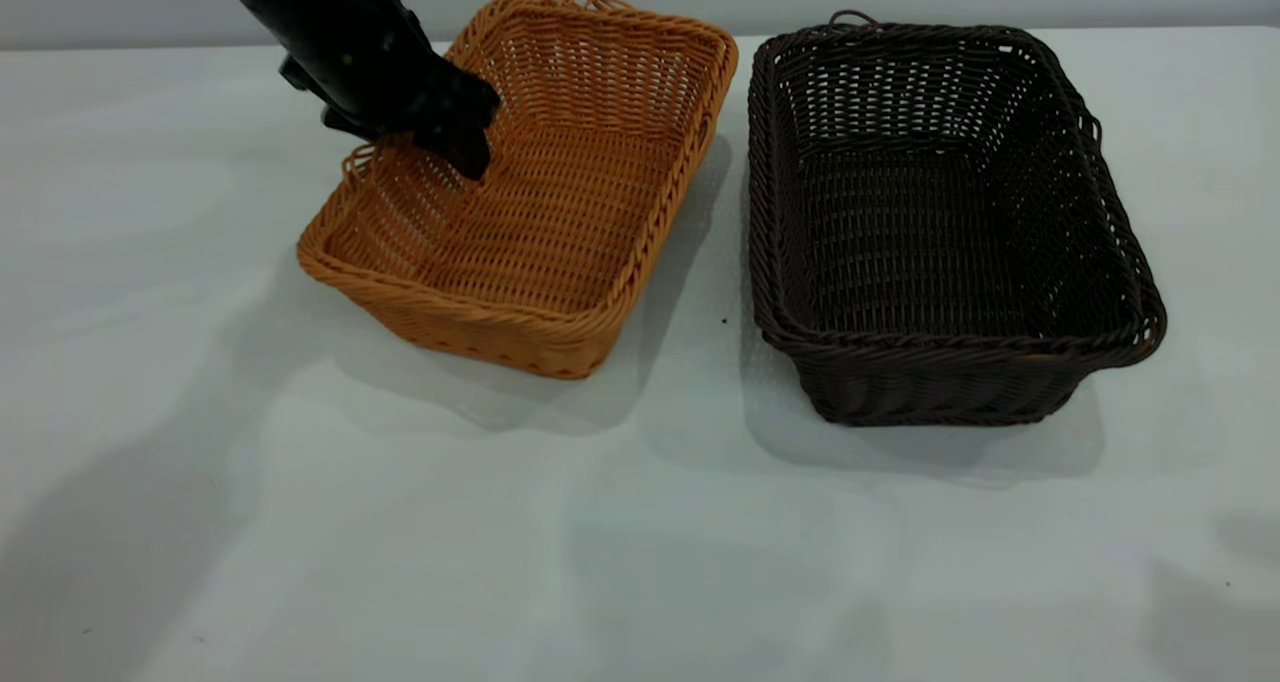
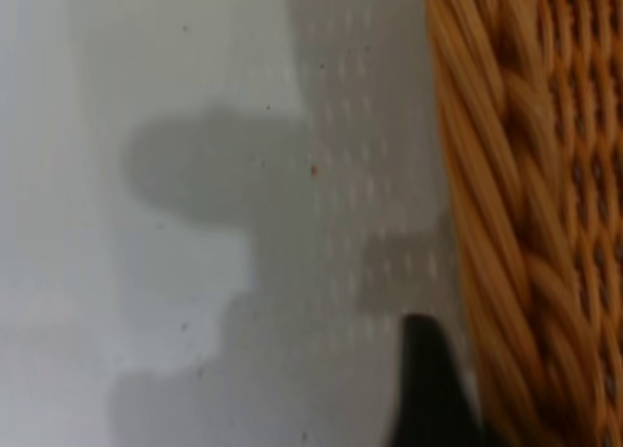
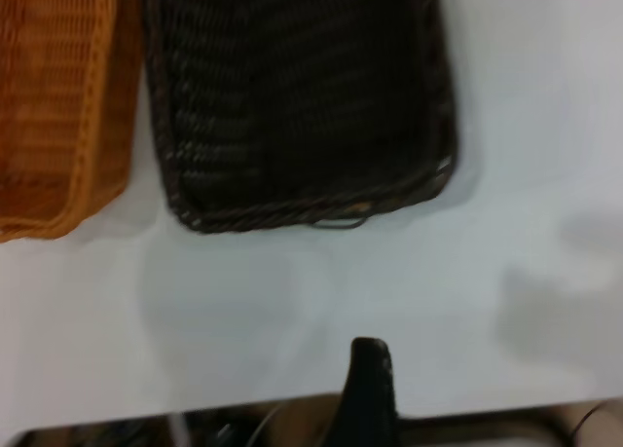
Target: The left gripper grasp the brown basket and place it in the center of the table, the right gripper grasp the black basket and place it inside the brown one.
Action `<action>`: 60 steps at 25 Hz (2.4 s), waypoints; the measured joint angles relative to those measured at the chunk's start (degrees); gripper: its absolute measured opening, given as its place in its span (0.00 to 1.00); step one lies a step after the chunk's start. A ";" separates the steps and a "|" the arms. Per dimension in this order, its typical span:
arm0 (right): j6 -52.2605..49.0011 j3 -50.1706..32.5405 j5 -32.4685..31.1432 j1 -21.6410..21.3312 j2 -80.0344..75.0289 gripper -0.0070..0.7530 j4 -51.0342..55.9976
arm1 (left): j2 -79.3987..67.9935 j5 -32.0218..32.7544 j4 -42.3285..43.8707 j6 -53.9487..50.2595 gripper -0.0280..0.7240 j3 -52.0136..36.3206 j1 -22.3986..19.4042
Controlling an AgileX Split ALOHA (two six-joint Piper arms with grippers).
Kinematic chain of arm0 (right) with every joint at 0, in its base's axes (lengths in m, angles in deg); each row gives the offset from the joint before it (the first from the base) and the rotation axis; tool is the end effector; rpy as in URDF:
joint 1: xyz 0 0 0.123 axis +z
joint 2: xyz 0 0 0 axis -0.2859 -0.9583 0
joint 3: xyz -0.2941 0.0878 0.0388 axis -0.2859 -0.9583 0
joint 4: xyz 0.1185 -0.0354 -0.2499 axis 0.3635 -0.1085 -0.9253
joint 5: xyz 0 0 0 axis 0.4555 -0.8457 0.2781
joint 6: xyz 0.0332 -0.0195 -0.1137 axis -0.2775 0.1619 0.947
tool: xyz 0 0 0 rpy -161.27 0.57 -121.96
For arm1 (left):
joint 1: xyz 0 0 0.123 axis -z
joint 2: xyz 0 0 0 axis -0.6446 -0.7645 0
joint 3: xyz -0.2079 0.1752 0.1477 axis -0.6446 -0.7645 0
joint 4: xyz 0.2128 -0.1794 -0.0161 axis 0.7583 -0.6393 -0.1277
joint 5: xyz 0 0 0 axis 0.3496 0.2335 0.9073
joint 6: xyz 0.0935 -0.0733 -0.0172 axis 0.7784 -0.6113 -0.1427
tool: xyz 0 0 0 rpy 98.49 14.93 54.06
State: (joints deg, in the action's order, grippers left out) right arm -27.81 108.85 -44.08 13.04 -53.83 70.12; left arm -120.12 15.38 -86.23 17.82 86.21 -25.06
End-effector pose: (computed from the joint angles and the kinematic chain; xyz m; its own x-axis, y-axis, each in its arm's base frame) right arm 0.1843 0.0245 0.2521 -0.8613 0.2977 -0.4118 0.1361 0.9159 0.3776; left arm 0.5276 -0.1551 0.0143 -0.7721 0.3352 -0.5399 0.4103 0.9117 -0.0208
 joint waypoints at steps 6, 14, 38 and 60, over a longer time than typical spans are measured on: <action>5.41 0.00 3.30 0.00 -15.03 0.76 14.33 | 0.46 5.50 -0.32 -0.32 0.14 4.92 -0.25; 12.39 0.55 8.98 4.70 -36.48 0.76 36.38 | 7.99 8.65 0.52 0.29 0.14 8.27 -3.16; 35.89 2.94 29.07 13.28 -67.51 0.72 79.15 | 9.87 9.32 0.71 0.29 0.14 8.27 -3.50; 41.18 22.05 1.59 -22.84 -62.02 0.33 48.51 | 9.98 29.08 -0.37 35.22 0.14 8.27 1.31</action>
State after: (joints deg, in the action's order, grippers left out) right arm 13.37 130.89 -42.49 -9.80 -115.85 118.63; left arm -110.14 44.46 -86.60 53.04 94.48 -23.74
